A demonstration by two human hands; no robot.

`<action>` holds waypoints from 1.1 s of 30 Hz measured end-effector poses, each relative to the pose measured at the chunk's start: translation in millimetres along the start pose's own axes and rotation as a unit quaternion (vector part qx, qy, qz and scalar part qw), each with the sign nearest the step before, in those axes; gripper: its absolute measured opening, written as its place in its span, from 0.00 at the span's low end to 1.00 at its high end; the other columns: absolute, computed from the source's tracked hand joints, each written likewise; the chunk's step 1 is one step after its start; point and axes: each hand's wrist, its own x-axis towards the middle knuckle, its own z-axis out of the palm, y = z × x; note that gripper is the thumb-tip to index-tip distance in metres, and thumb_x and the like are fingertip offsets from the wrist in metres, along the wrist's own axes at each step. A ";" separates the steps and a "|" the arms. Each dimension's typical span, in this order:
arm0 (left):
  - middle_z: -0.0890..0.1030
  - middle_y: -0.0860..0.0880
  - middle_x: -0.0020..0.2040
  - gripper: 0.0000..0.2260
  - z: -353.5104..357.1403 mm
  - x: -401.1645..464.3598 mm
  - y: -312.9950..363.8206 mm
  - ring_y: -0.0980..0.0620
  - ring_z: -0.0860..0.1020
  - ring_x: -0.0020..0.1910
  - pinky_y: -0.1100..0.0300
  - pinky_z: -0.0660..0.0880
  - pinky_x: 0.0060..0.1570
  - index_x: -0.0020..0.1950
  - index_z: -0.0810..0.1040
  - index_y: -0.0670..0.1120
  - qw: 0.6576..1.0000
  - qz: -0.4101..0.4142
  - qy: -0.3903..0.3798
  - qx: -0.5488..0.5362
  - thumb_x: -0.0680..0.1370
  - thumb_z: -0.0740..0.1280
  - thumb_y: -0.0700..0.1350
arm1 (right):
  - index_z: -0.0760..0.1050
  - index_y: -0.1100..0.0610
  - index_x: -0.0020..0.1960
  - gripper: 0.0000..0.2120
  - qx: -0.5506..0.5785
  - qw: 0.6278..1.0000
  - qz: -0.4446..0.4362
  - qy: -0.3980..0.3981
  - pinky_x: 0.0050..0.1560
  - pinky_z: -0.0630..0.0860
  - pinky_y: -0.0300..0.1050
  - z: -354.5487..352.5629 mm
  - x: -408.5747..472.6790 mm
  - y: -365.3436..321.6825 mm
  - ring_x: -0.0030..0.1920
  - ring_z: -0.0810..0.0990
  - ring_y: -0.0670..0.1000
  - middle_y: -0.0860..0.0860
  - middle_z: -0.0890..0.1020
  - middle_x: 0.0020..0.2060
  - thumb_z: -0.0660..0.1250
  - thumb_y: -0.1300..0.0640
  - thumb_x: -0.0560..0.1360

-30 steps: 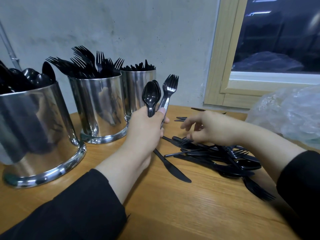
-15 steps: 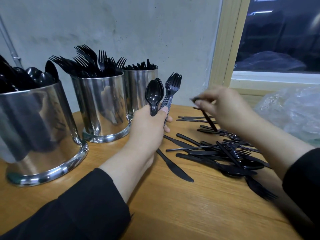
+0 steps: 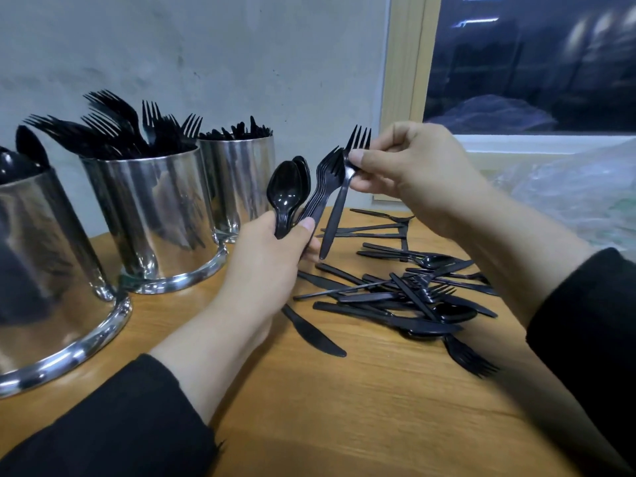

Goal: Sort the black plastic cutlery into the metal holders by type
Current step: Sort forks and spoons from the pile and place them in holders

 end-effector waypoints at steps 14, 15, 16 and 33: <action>0.86 0.45 0.44 0.08 0.2 -2.3 1.9 0.54 0.74 0.28 0.62 0.61 0.21 0.56 0.80 0.43 0.995 -0.005 -0.068 -0.072 0.83 0.66 0.47 | 0.75 0.63 0.45 0.10 -0.045 0.999 0.022 0.003 0.51 0.84 0.54 1.2 3.4 12.5 0.37 0.84 0.54 0.58 0.80 0.37 0.75 0.60 0.73; 0.85 0.44 0.43 0.08 0.6 -2.3 1.6 0.54 0.72 0.27 0.62 0.62 0.21 0.54 0.80 0.43 0.995 -0.006 -0.076 -0.072 0.83 0.66 0.47 | 0.75 0.62 0.46 0.10 -0.059 0.998 0.021 0.001 0.50 0.84 0.56 0.6 3.2 12.3 0.36 0.84 0.54 0.56 0.79 0.35 0.75 0.59 0.73; 0.83 0.42 0.40 0.08 0.7 -2.2 1.0 0.53 0.71 0.28 0.62 0.61 0.21 0.52 0.80 0.42 0.994 -0.008 -0.082 -0.069 0.83 0.66 0.47 | 0.75 0.62 0.46 0.11 -0.071 0.997 0.020 -0.002 0.50 0.84 0.57 0.0 3.1 11.7 0.35 0.84 0.55 0.56 0.80 0.34 0.75 0.57 0.73; 0.75 0.58 0.24 0.12 17.2 -17.5 2.1 0.56 0.66 0.23 0.65 0.62 0.22 0.50 0.76 0.39 0.992 -0.013 -0.127 -0.007 0.84 0.63 0.49 | 0.81 0.49 0.58 0.15 -0.554 0.826 0.039 -0.100 0.45 0.74 0.41 -98.0 -81.6 59.1 0.46 0.80 0.46 0.46 0.84 0.47 0.67 0.42 0.77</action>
